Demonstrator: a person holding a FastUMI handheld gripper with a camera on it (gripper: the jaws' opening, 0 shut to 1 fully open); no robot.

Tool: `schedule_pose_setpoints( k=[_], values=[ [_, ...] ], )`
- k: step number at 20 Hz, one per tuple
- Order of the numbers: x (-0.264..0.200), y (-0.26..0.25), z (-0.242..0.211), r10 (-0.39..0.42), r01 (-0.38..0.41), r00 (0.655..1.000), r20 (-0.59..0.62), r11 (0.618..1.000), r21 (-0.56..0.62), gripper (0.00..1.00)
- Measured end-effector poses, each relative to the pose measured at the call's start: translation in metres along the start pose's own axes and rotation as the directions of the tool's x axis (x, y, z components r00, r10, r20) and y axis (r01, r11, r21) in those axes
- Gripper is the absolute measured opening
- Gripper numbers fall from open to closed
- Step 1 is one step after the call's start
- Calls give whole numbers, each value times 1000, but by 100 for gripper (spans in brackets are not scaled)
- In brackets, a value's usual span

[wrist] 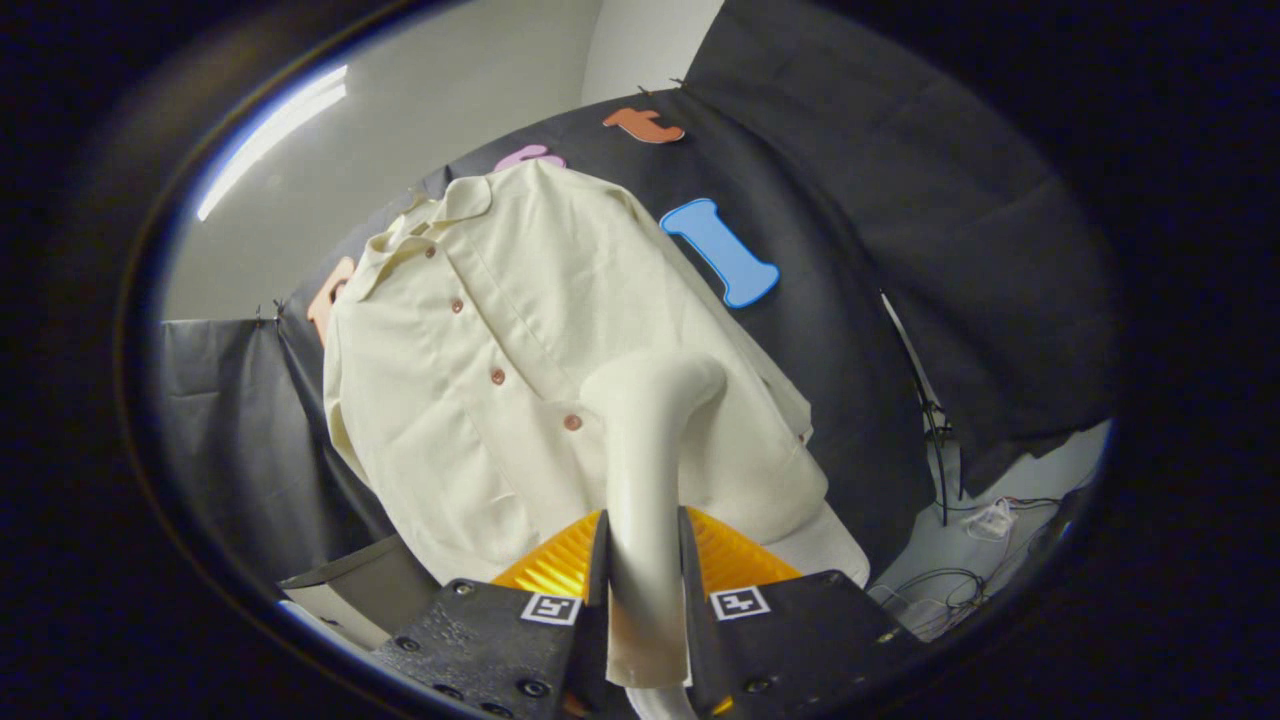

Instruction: Iron the clothes twice with a garment steamer, once on the left side and once on the right side.

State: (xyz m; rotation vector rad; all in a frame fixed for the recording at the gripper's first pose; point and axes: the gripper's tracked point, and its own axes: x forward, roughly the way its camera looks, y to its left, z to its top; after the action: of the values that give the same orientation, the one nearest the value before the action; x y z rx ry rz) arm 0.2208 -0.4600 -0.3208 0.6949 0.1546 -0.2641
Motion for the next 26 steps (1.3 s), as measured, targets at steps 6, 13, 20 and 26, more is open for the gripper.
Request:
schedule_pose_setpoints(
  k=[6, 13, 20, 26],
  values=[
    [-26, -7, -30, -48, 47, 998, -46, 999, -20, 33],
    [-89, 43, -50, -23, 20, 999, -44, 998, -65, 33],
    [-173, 198, -49, 103, -98, 995, 13, 973, -209, 33],
    [-235, 346, -87, 290, -287, 956, -35, 913, -290, 33]
  ],
)
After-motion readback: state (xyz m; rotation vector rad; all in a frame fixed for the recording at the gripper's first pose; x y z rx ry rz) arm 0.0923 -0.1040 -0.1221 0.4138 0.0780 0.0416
